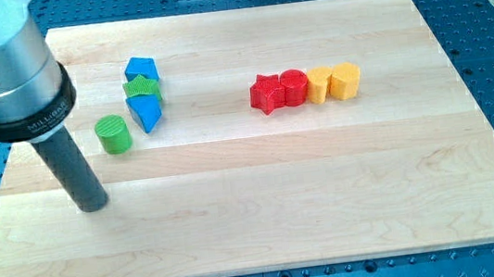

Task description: Move the green circle towards the center left of the board

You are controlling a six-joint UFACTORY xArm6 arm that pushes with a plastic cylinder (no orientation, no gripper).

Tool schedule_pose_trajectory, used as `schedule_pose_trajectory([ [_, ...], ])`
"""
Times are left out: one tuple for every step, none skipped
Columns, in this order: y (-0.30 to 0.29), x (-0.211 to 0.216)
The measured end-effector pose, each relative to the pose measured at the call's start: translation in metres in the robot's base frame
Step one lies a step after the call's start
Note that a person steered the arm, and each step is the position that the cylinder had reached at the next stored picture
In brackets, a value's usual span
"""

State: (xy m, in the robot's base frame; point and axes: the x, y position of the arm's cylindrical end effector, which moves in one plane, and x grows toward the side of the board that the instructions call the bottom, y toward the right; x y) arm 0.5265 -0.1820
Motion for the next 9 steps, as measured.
schedule_pose_trajectory([
  [0.031, -0.01],
  [0.061, -0.061],
  [0.043, -0.126],
  [0.026, -0.165],
  [0.032, -0.166],
  [0.037, -0.164],
  [0.05, -0.132],
  [0.058, -0.103],
  [0.04, -0.103],
])
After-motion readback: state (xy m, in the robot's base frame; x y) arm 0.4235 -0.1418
